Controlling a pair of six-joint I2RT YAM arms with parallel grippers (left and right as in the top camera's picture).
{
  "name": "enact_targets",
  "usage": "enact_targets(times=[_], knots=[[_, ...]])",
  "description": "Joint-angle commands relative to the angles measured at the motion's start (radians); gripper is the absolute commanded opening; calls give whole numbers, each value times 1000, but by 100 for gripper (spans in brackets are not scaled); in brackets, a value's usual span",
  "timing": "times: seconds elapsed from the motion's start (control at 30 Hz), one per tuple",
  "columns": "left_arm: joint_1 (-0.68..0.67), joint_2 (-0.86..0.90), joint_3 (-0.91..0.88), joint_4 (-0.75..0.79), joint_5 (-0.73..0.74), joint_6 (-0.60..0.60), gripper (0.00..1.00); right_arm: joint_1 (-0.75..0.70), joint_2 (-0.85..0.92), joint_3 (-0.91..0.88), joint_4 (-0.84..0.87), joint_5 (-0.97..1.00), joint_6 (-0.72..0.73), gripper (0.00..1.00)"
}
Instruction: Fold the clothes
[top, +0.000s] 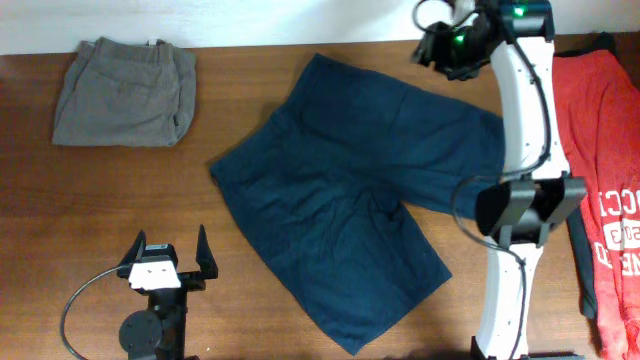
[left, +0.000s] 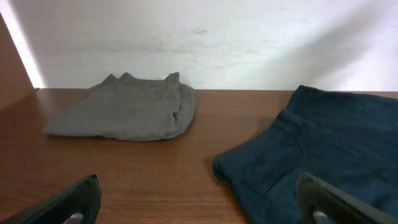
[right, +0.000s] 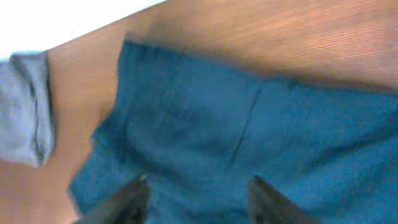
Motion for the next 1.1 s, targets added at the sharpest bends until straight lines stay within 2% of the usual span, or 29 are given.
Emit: enact_targets(times=[0.0, 0.1, 0.17, 0.4, 0.5, 0.6, 0.63, 0.77, 0.93, 1.07], knots=[[4, -5, -7, 2, 11, 8, 99, 54, -11, 67, -122, 40, -25, 35], [4, -5, -7, 2, 11, 8, 99, 80, -13, 72, -232, 73, -24, 5], [4, -5, -7, 2, 11, 8, 100, 94, -13, 70, -307, 78, -25, 4], [4, -5, -7, 2, 11, 8, 100, 178, -56, 45, -307, 92, -9, 4], [4, -5, -7, 2, 11, 8, 99, 232, -111, -32, -307, 222, 56, 4], [4, -5, -7, 2, 11, 8, 99, 277, -175, -149, -307, 307, 106, 4], [4, -5, -7, 2, 11, 8, 99, 307, -232, -267, -307, 328, 108, 4], [4, -5, -7, 2, 11, 8, 99, 328, -308, -482, -307, 378, 163, 4], [4, -5, -7, 2, 11, 8, 99, 328, -336, -719, -296, 372, 194, 4], [4, -5, -7, 2, 11, 8, 99, 328, -336, -894, -181, 321, 193, 4]])
